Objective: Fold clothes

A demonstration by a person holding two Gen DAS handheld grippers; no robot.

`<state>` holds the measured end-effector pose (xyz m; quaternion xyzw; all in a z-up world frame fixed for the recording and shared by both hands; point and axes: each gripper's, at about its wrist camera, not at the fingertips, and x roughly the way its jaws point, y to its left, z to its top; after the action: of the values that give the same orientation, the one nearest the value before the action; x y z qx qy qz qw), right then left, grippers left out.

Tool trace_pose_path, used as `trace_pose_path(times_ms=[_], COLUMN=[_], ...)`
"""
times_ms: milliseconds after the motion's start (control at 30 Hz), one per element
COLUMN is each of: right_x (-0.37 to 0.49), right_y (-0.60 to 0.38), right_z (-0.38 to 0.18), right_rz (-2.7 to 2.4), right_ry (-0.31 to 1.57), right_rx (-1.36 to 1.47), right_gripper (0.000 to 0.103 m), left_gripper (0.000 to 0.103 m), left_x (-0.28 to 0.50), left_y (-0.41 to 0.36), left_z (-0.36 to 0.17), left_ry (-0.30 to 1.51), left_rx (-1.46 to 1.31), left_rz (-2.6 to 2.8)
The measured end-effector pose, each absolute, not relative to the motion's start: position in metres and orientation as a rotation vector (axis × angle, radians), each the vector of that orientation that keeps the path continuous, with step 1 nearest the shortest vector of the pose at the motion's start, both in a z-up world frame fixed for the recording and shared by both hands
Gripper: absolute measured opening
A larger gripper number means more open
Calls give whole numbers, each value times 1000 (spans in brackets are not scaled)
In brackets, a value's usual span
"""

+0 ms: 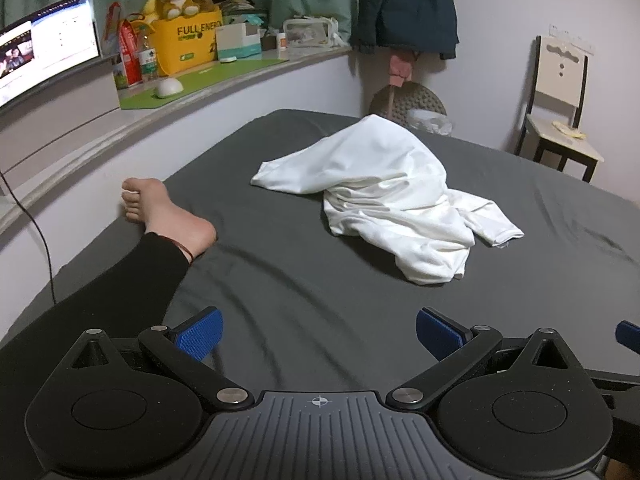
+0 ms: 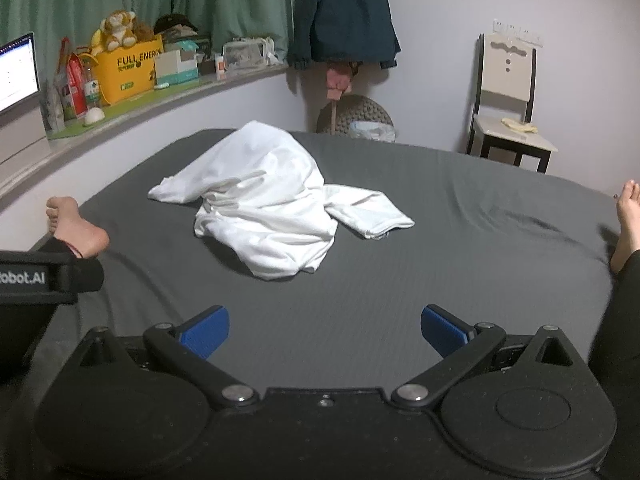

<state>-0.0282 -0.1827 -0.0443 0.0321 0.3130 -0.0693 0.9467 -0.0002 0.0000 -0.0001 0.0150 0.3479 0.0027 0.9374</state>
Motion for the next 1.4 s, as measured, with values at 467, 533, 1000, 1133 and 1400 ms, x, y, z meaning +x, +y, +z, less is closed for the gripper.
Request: trace_pose_path(times_ms=[467,533,1000,1133,1400], right_x=[-6,-5,-2,-2,-3], right_y=[-192,-193,-195,-196,-198], right_z=[-72,-73,-82,-82,-84], right_rz=[-159,-156,-160,-163,-169], right_ry=[731,736,752,750,751], right_rx=[75,77,90,91,95], right_gripper=[103,103,103,103,103], left_gripper=[103,103,103,103,103], left_x=[28,30,39,38,36], left_y=[-15,-16,-23,-24,-26], left_z=[-25,-27,-40,-41,-43], left_ry=[819,821,837,841,845], left_rx=[87,88,99,100,105], left_rz=[-9,-12,-23,-24,-28])
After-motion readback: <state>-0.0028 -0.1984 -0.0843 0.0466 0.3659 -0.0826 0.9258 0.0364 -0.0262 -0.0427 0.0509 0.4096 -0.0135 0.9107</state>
